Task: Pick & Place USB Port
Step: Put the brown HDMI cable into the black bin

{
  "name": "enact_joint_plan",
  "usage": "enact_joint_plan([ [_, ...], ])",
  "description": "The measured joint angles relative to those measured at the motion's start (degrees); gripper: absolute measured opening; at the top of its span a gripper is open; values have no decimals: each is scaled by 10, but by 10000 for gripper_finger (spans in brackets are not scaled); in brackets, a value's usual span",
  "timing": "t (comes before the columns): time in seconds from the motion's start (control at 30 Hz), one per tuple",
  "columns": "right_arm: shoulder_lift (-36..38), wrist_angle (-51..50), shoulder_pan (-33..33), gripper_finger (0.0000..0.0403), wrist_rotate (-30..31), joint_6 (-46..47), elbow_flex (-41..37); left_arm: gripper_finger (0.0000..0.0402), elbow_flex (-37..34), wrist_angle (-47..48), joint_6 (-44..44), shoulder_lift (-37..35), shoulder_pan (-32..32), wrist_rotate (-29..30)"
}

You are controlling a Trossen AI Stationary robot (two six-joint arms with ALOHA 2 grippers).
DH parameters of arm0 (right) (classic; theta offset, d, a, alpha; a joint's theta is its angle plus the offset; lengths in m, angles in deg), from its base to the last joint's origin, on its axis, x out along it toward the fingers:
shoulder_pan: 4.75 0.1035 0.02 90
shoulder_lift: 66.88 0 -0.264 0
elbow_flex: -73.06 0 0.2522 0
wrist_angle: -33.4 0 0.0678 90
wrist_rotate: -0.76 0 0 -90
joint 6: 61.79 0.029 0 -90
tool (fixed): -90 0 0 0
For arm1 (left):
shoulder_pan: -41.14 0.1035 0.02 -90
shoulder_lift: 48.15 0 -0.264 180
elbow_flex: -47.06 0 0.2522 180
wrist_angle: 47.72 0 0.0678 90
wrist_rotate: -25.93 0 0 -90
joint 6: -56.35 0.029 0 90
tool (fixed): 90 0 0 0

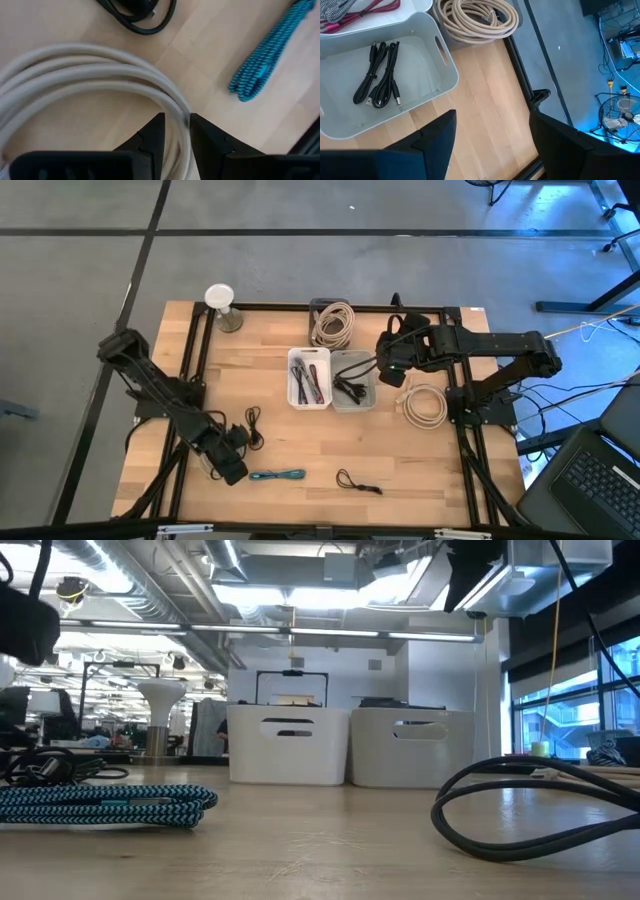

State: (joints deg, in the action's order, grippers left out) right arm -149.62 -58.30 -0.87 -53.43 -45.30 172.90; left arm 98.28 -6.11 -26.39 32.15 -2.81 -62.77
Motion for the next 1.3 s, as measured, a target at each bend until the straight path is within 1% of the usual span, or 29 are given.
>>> enact_joint_plan([
  [0.2,0,3,0,254,0,0,0,82,1,-28,8,25,2,-16],
  [0.4,0,3,0,254,0,3,0,82,1,-28,23,34,2,-7],
  [0.63,0,3,0,254,0,11,0,78,-29,-52,24,32,1,-2],
  [0.73,0,3,0,255,0,11,0,61,-31,-60,49,32,1,-4],
  [0.83,0,3,0,255,0,11,0,20,-33,-83,82,33,2,-10],
  [0.87,0,3,0,255,0,11,0,13,-33,-89,91,34,2,-12],
  [1.0,0,3,0,255,0,11,0,8,-34,-90,101,33,2,-12],
  [1.07,0,3,0,255,0,11,0,8,-35,-89,103,26,2,-14],
  [1.17,0,3,0,255,0,11,0,7,-39,-77,105,-3,1,-13],
  [1.23,0,3,0,255,0,11,0,6,-37,-46,105,-27,-1,1],
  [1.3,0,3,0,255,0,11,0,5,-18,-5,107,-54,-5,21],
])
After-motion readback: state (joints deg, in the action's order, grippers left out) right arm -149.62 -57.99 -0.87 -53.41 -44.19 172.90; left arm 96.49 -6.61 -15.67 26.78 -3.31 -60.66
